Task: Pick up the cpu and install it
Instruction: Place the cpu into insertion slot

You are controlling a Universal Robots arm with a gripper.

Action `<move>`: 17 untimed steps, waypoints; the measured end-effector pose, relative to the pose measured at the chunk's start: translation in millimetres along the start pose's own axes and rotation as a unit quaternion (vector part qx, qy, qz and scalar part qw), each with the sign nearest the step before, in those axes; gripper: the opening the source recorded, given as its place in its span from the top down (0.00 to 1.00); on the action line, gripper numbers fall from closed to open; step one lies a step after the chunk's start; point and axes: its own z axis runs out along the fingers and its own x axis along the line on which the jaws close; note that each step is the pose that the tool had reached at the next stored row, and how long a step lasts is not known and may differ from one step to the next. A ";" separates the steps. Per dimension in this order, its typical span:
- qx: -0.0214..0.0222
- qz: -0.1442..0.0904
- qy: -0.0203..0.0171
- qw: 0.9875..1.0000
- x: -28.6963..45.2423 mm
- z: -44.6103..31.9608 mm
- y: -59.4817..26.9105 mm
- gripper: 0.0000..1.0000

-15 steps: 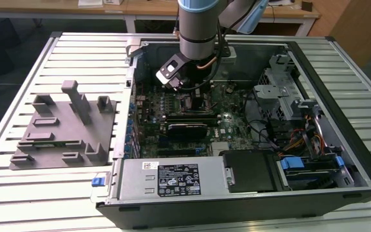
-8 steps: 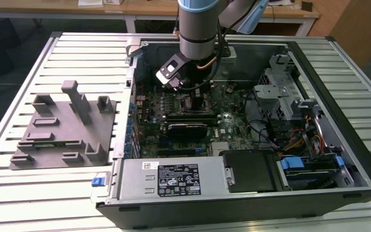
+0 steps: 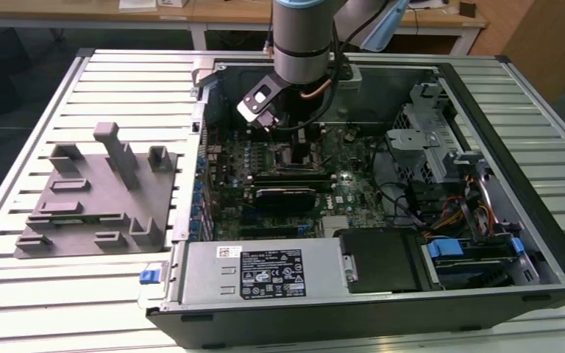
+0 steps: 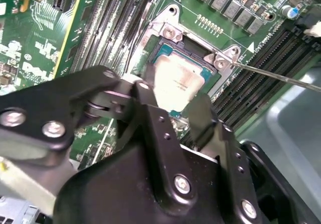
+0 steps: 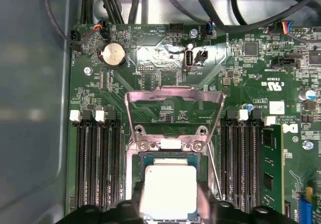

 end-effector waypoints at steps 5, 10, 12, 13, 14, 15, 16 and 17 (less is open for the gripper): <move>0.000 0.000 0.000 1.000 0.0 -4.3 0.2 0.65; 0.001 0.000 0.000 1.000 0.1 -7.3 0.4 0.82; 0.001 0.000 0.000 1.000 0.1 -8.7 0.5 0.88; 0.001 0.000 0.000 1.000 0.1 -9.5 0.5 0.89; 0.001 0.000 0.000 1.000 0.1 -10.1 0.5 0.89; 0.001 0.000 0.000 1.000 0.1 -10.7 0.6 0.89; 0.001 0.000 0.000 1.000 0.1 -11.2 0.6 0.89; 0.001 0.000 0.000 1.000 0.1 -11.6 0.6 0.89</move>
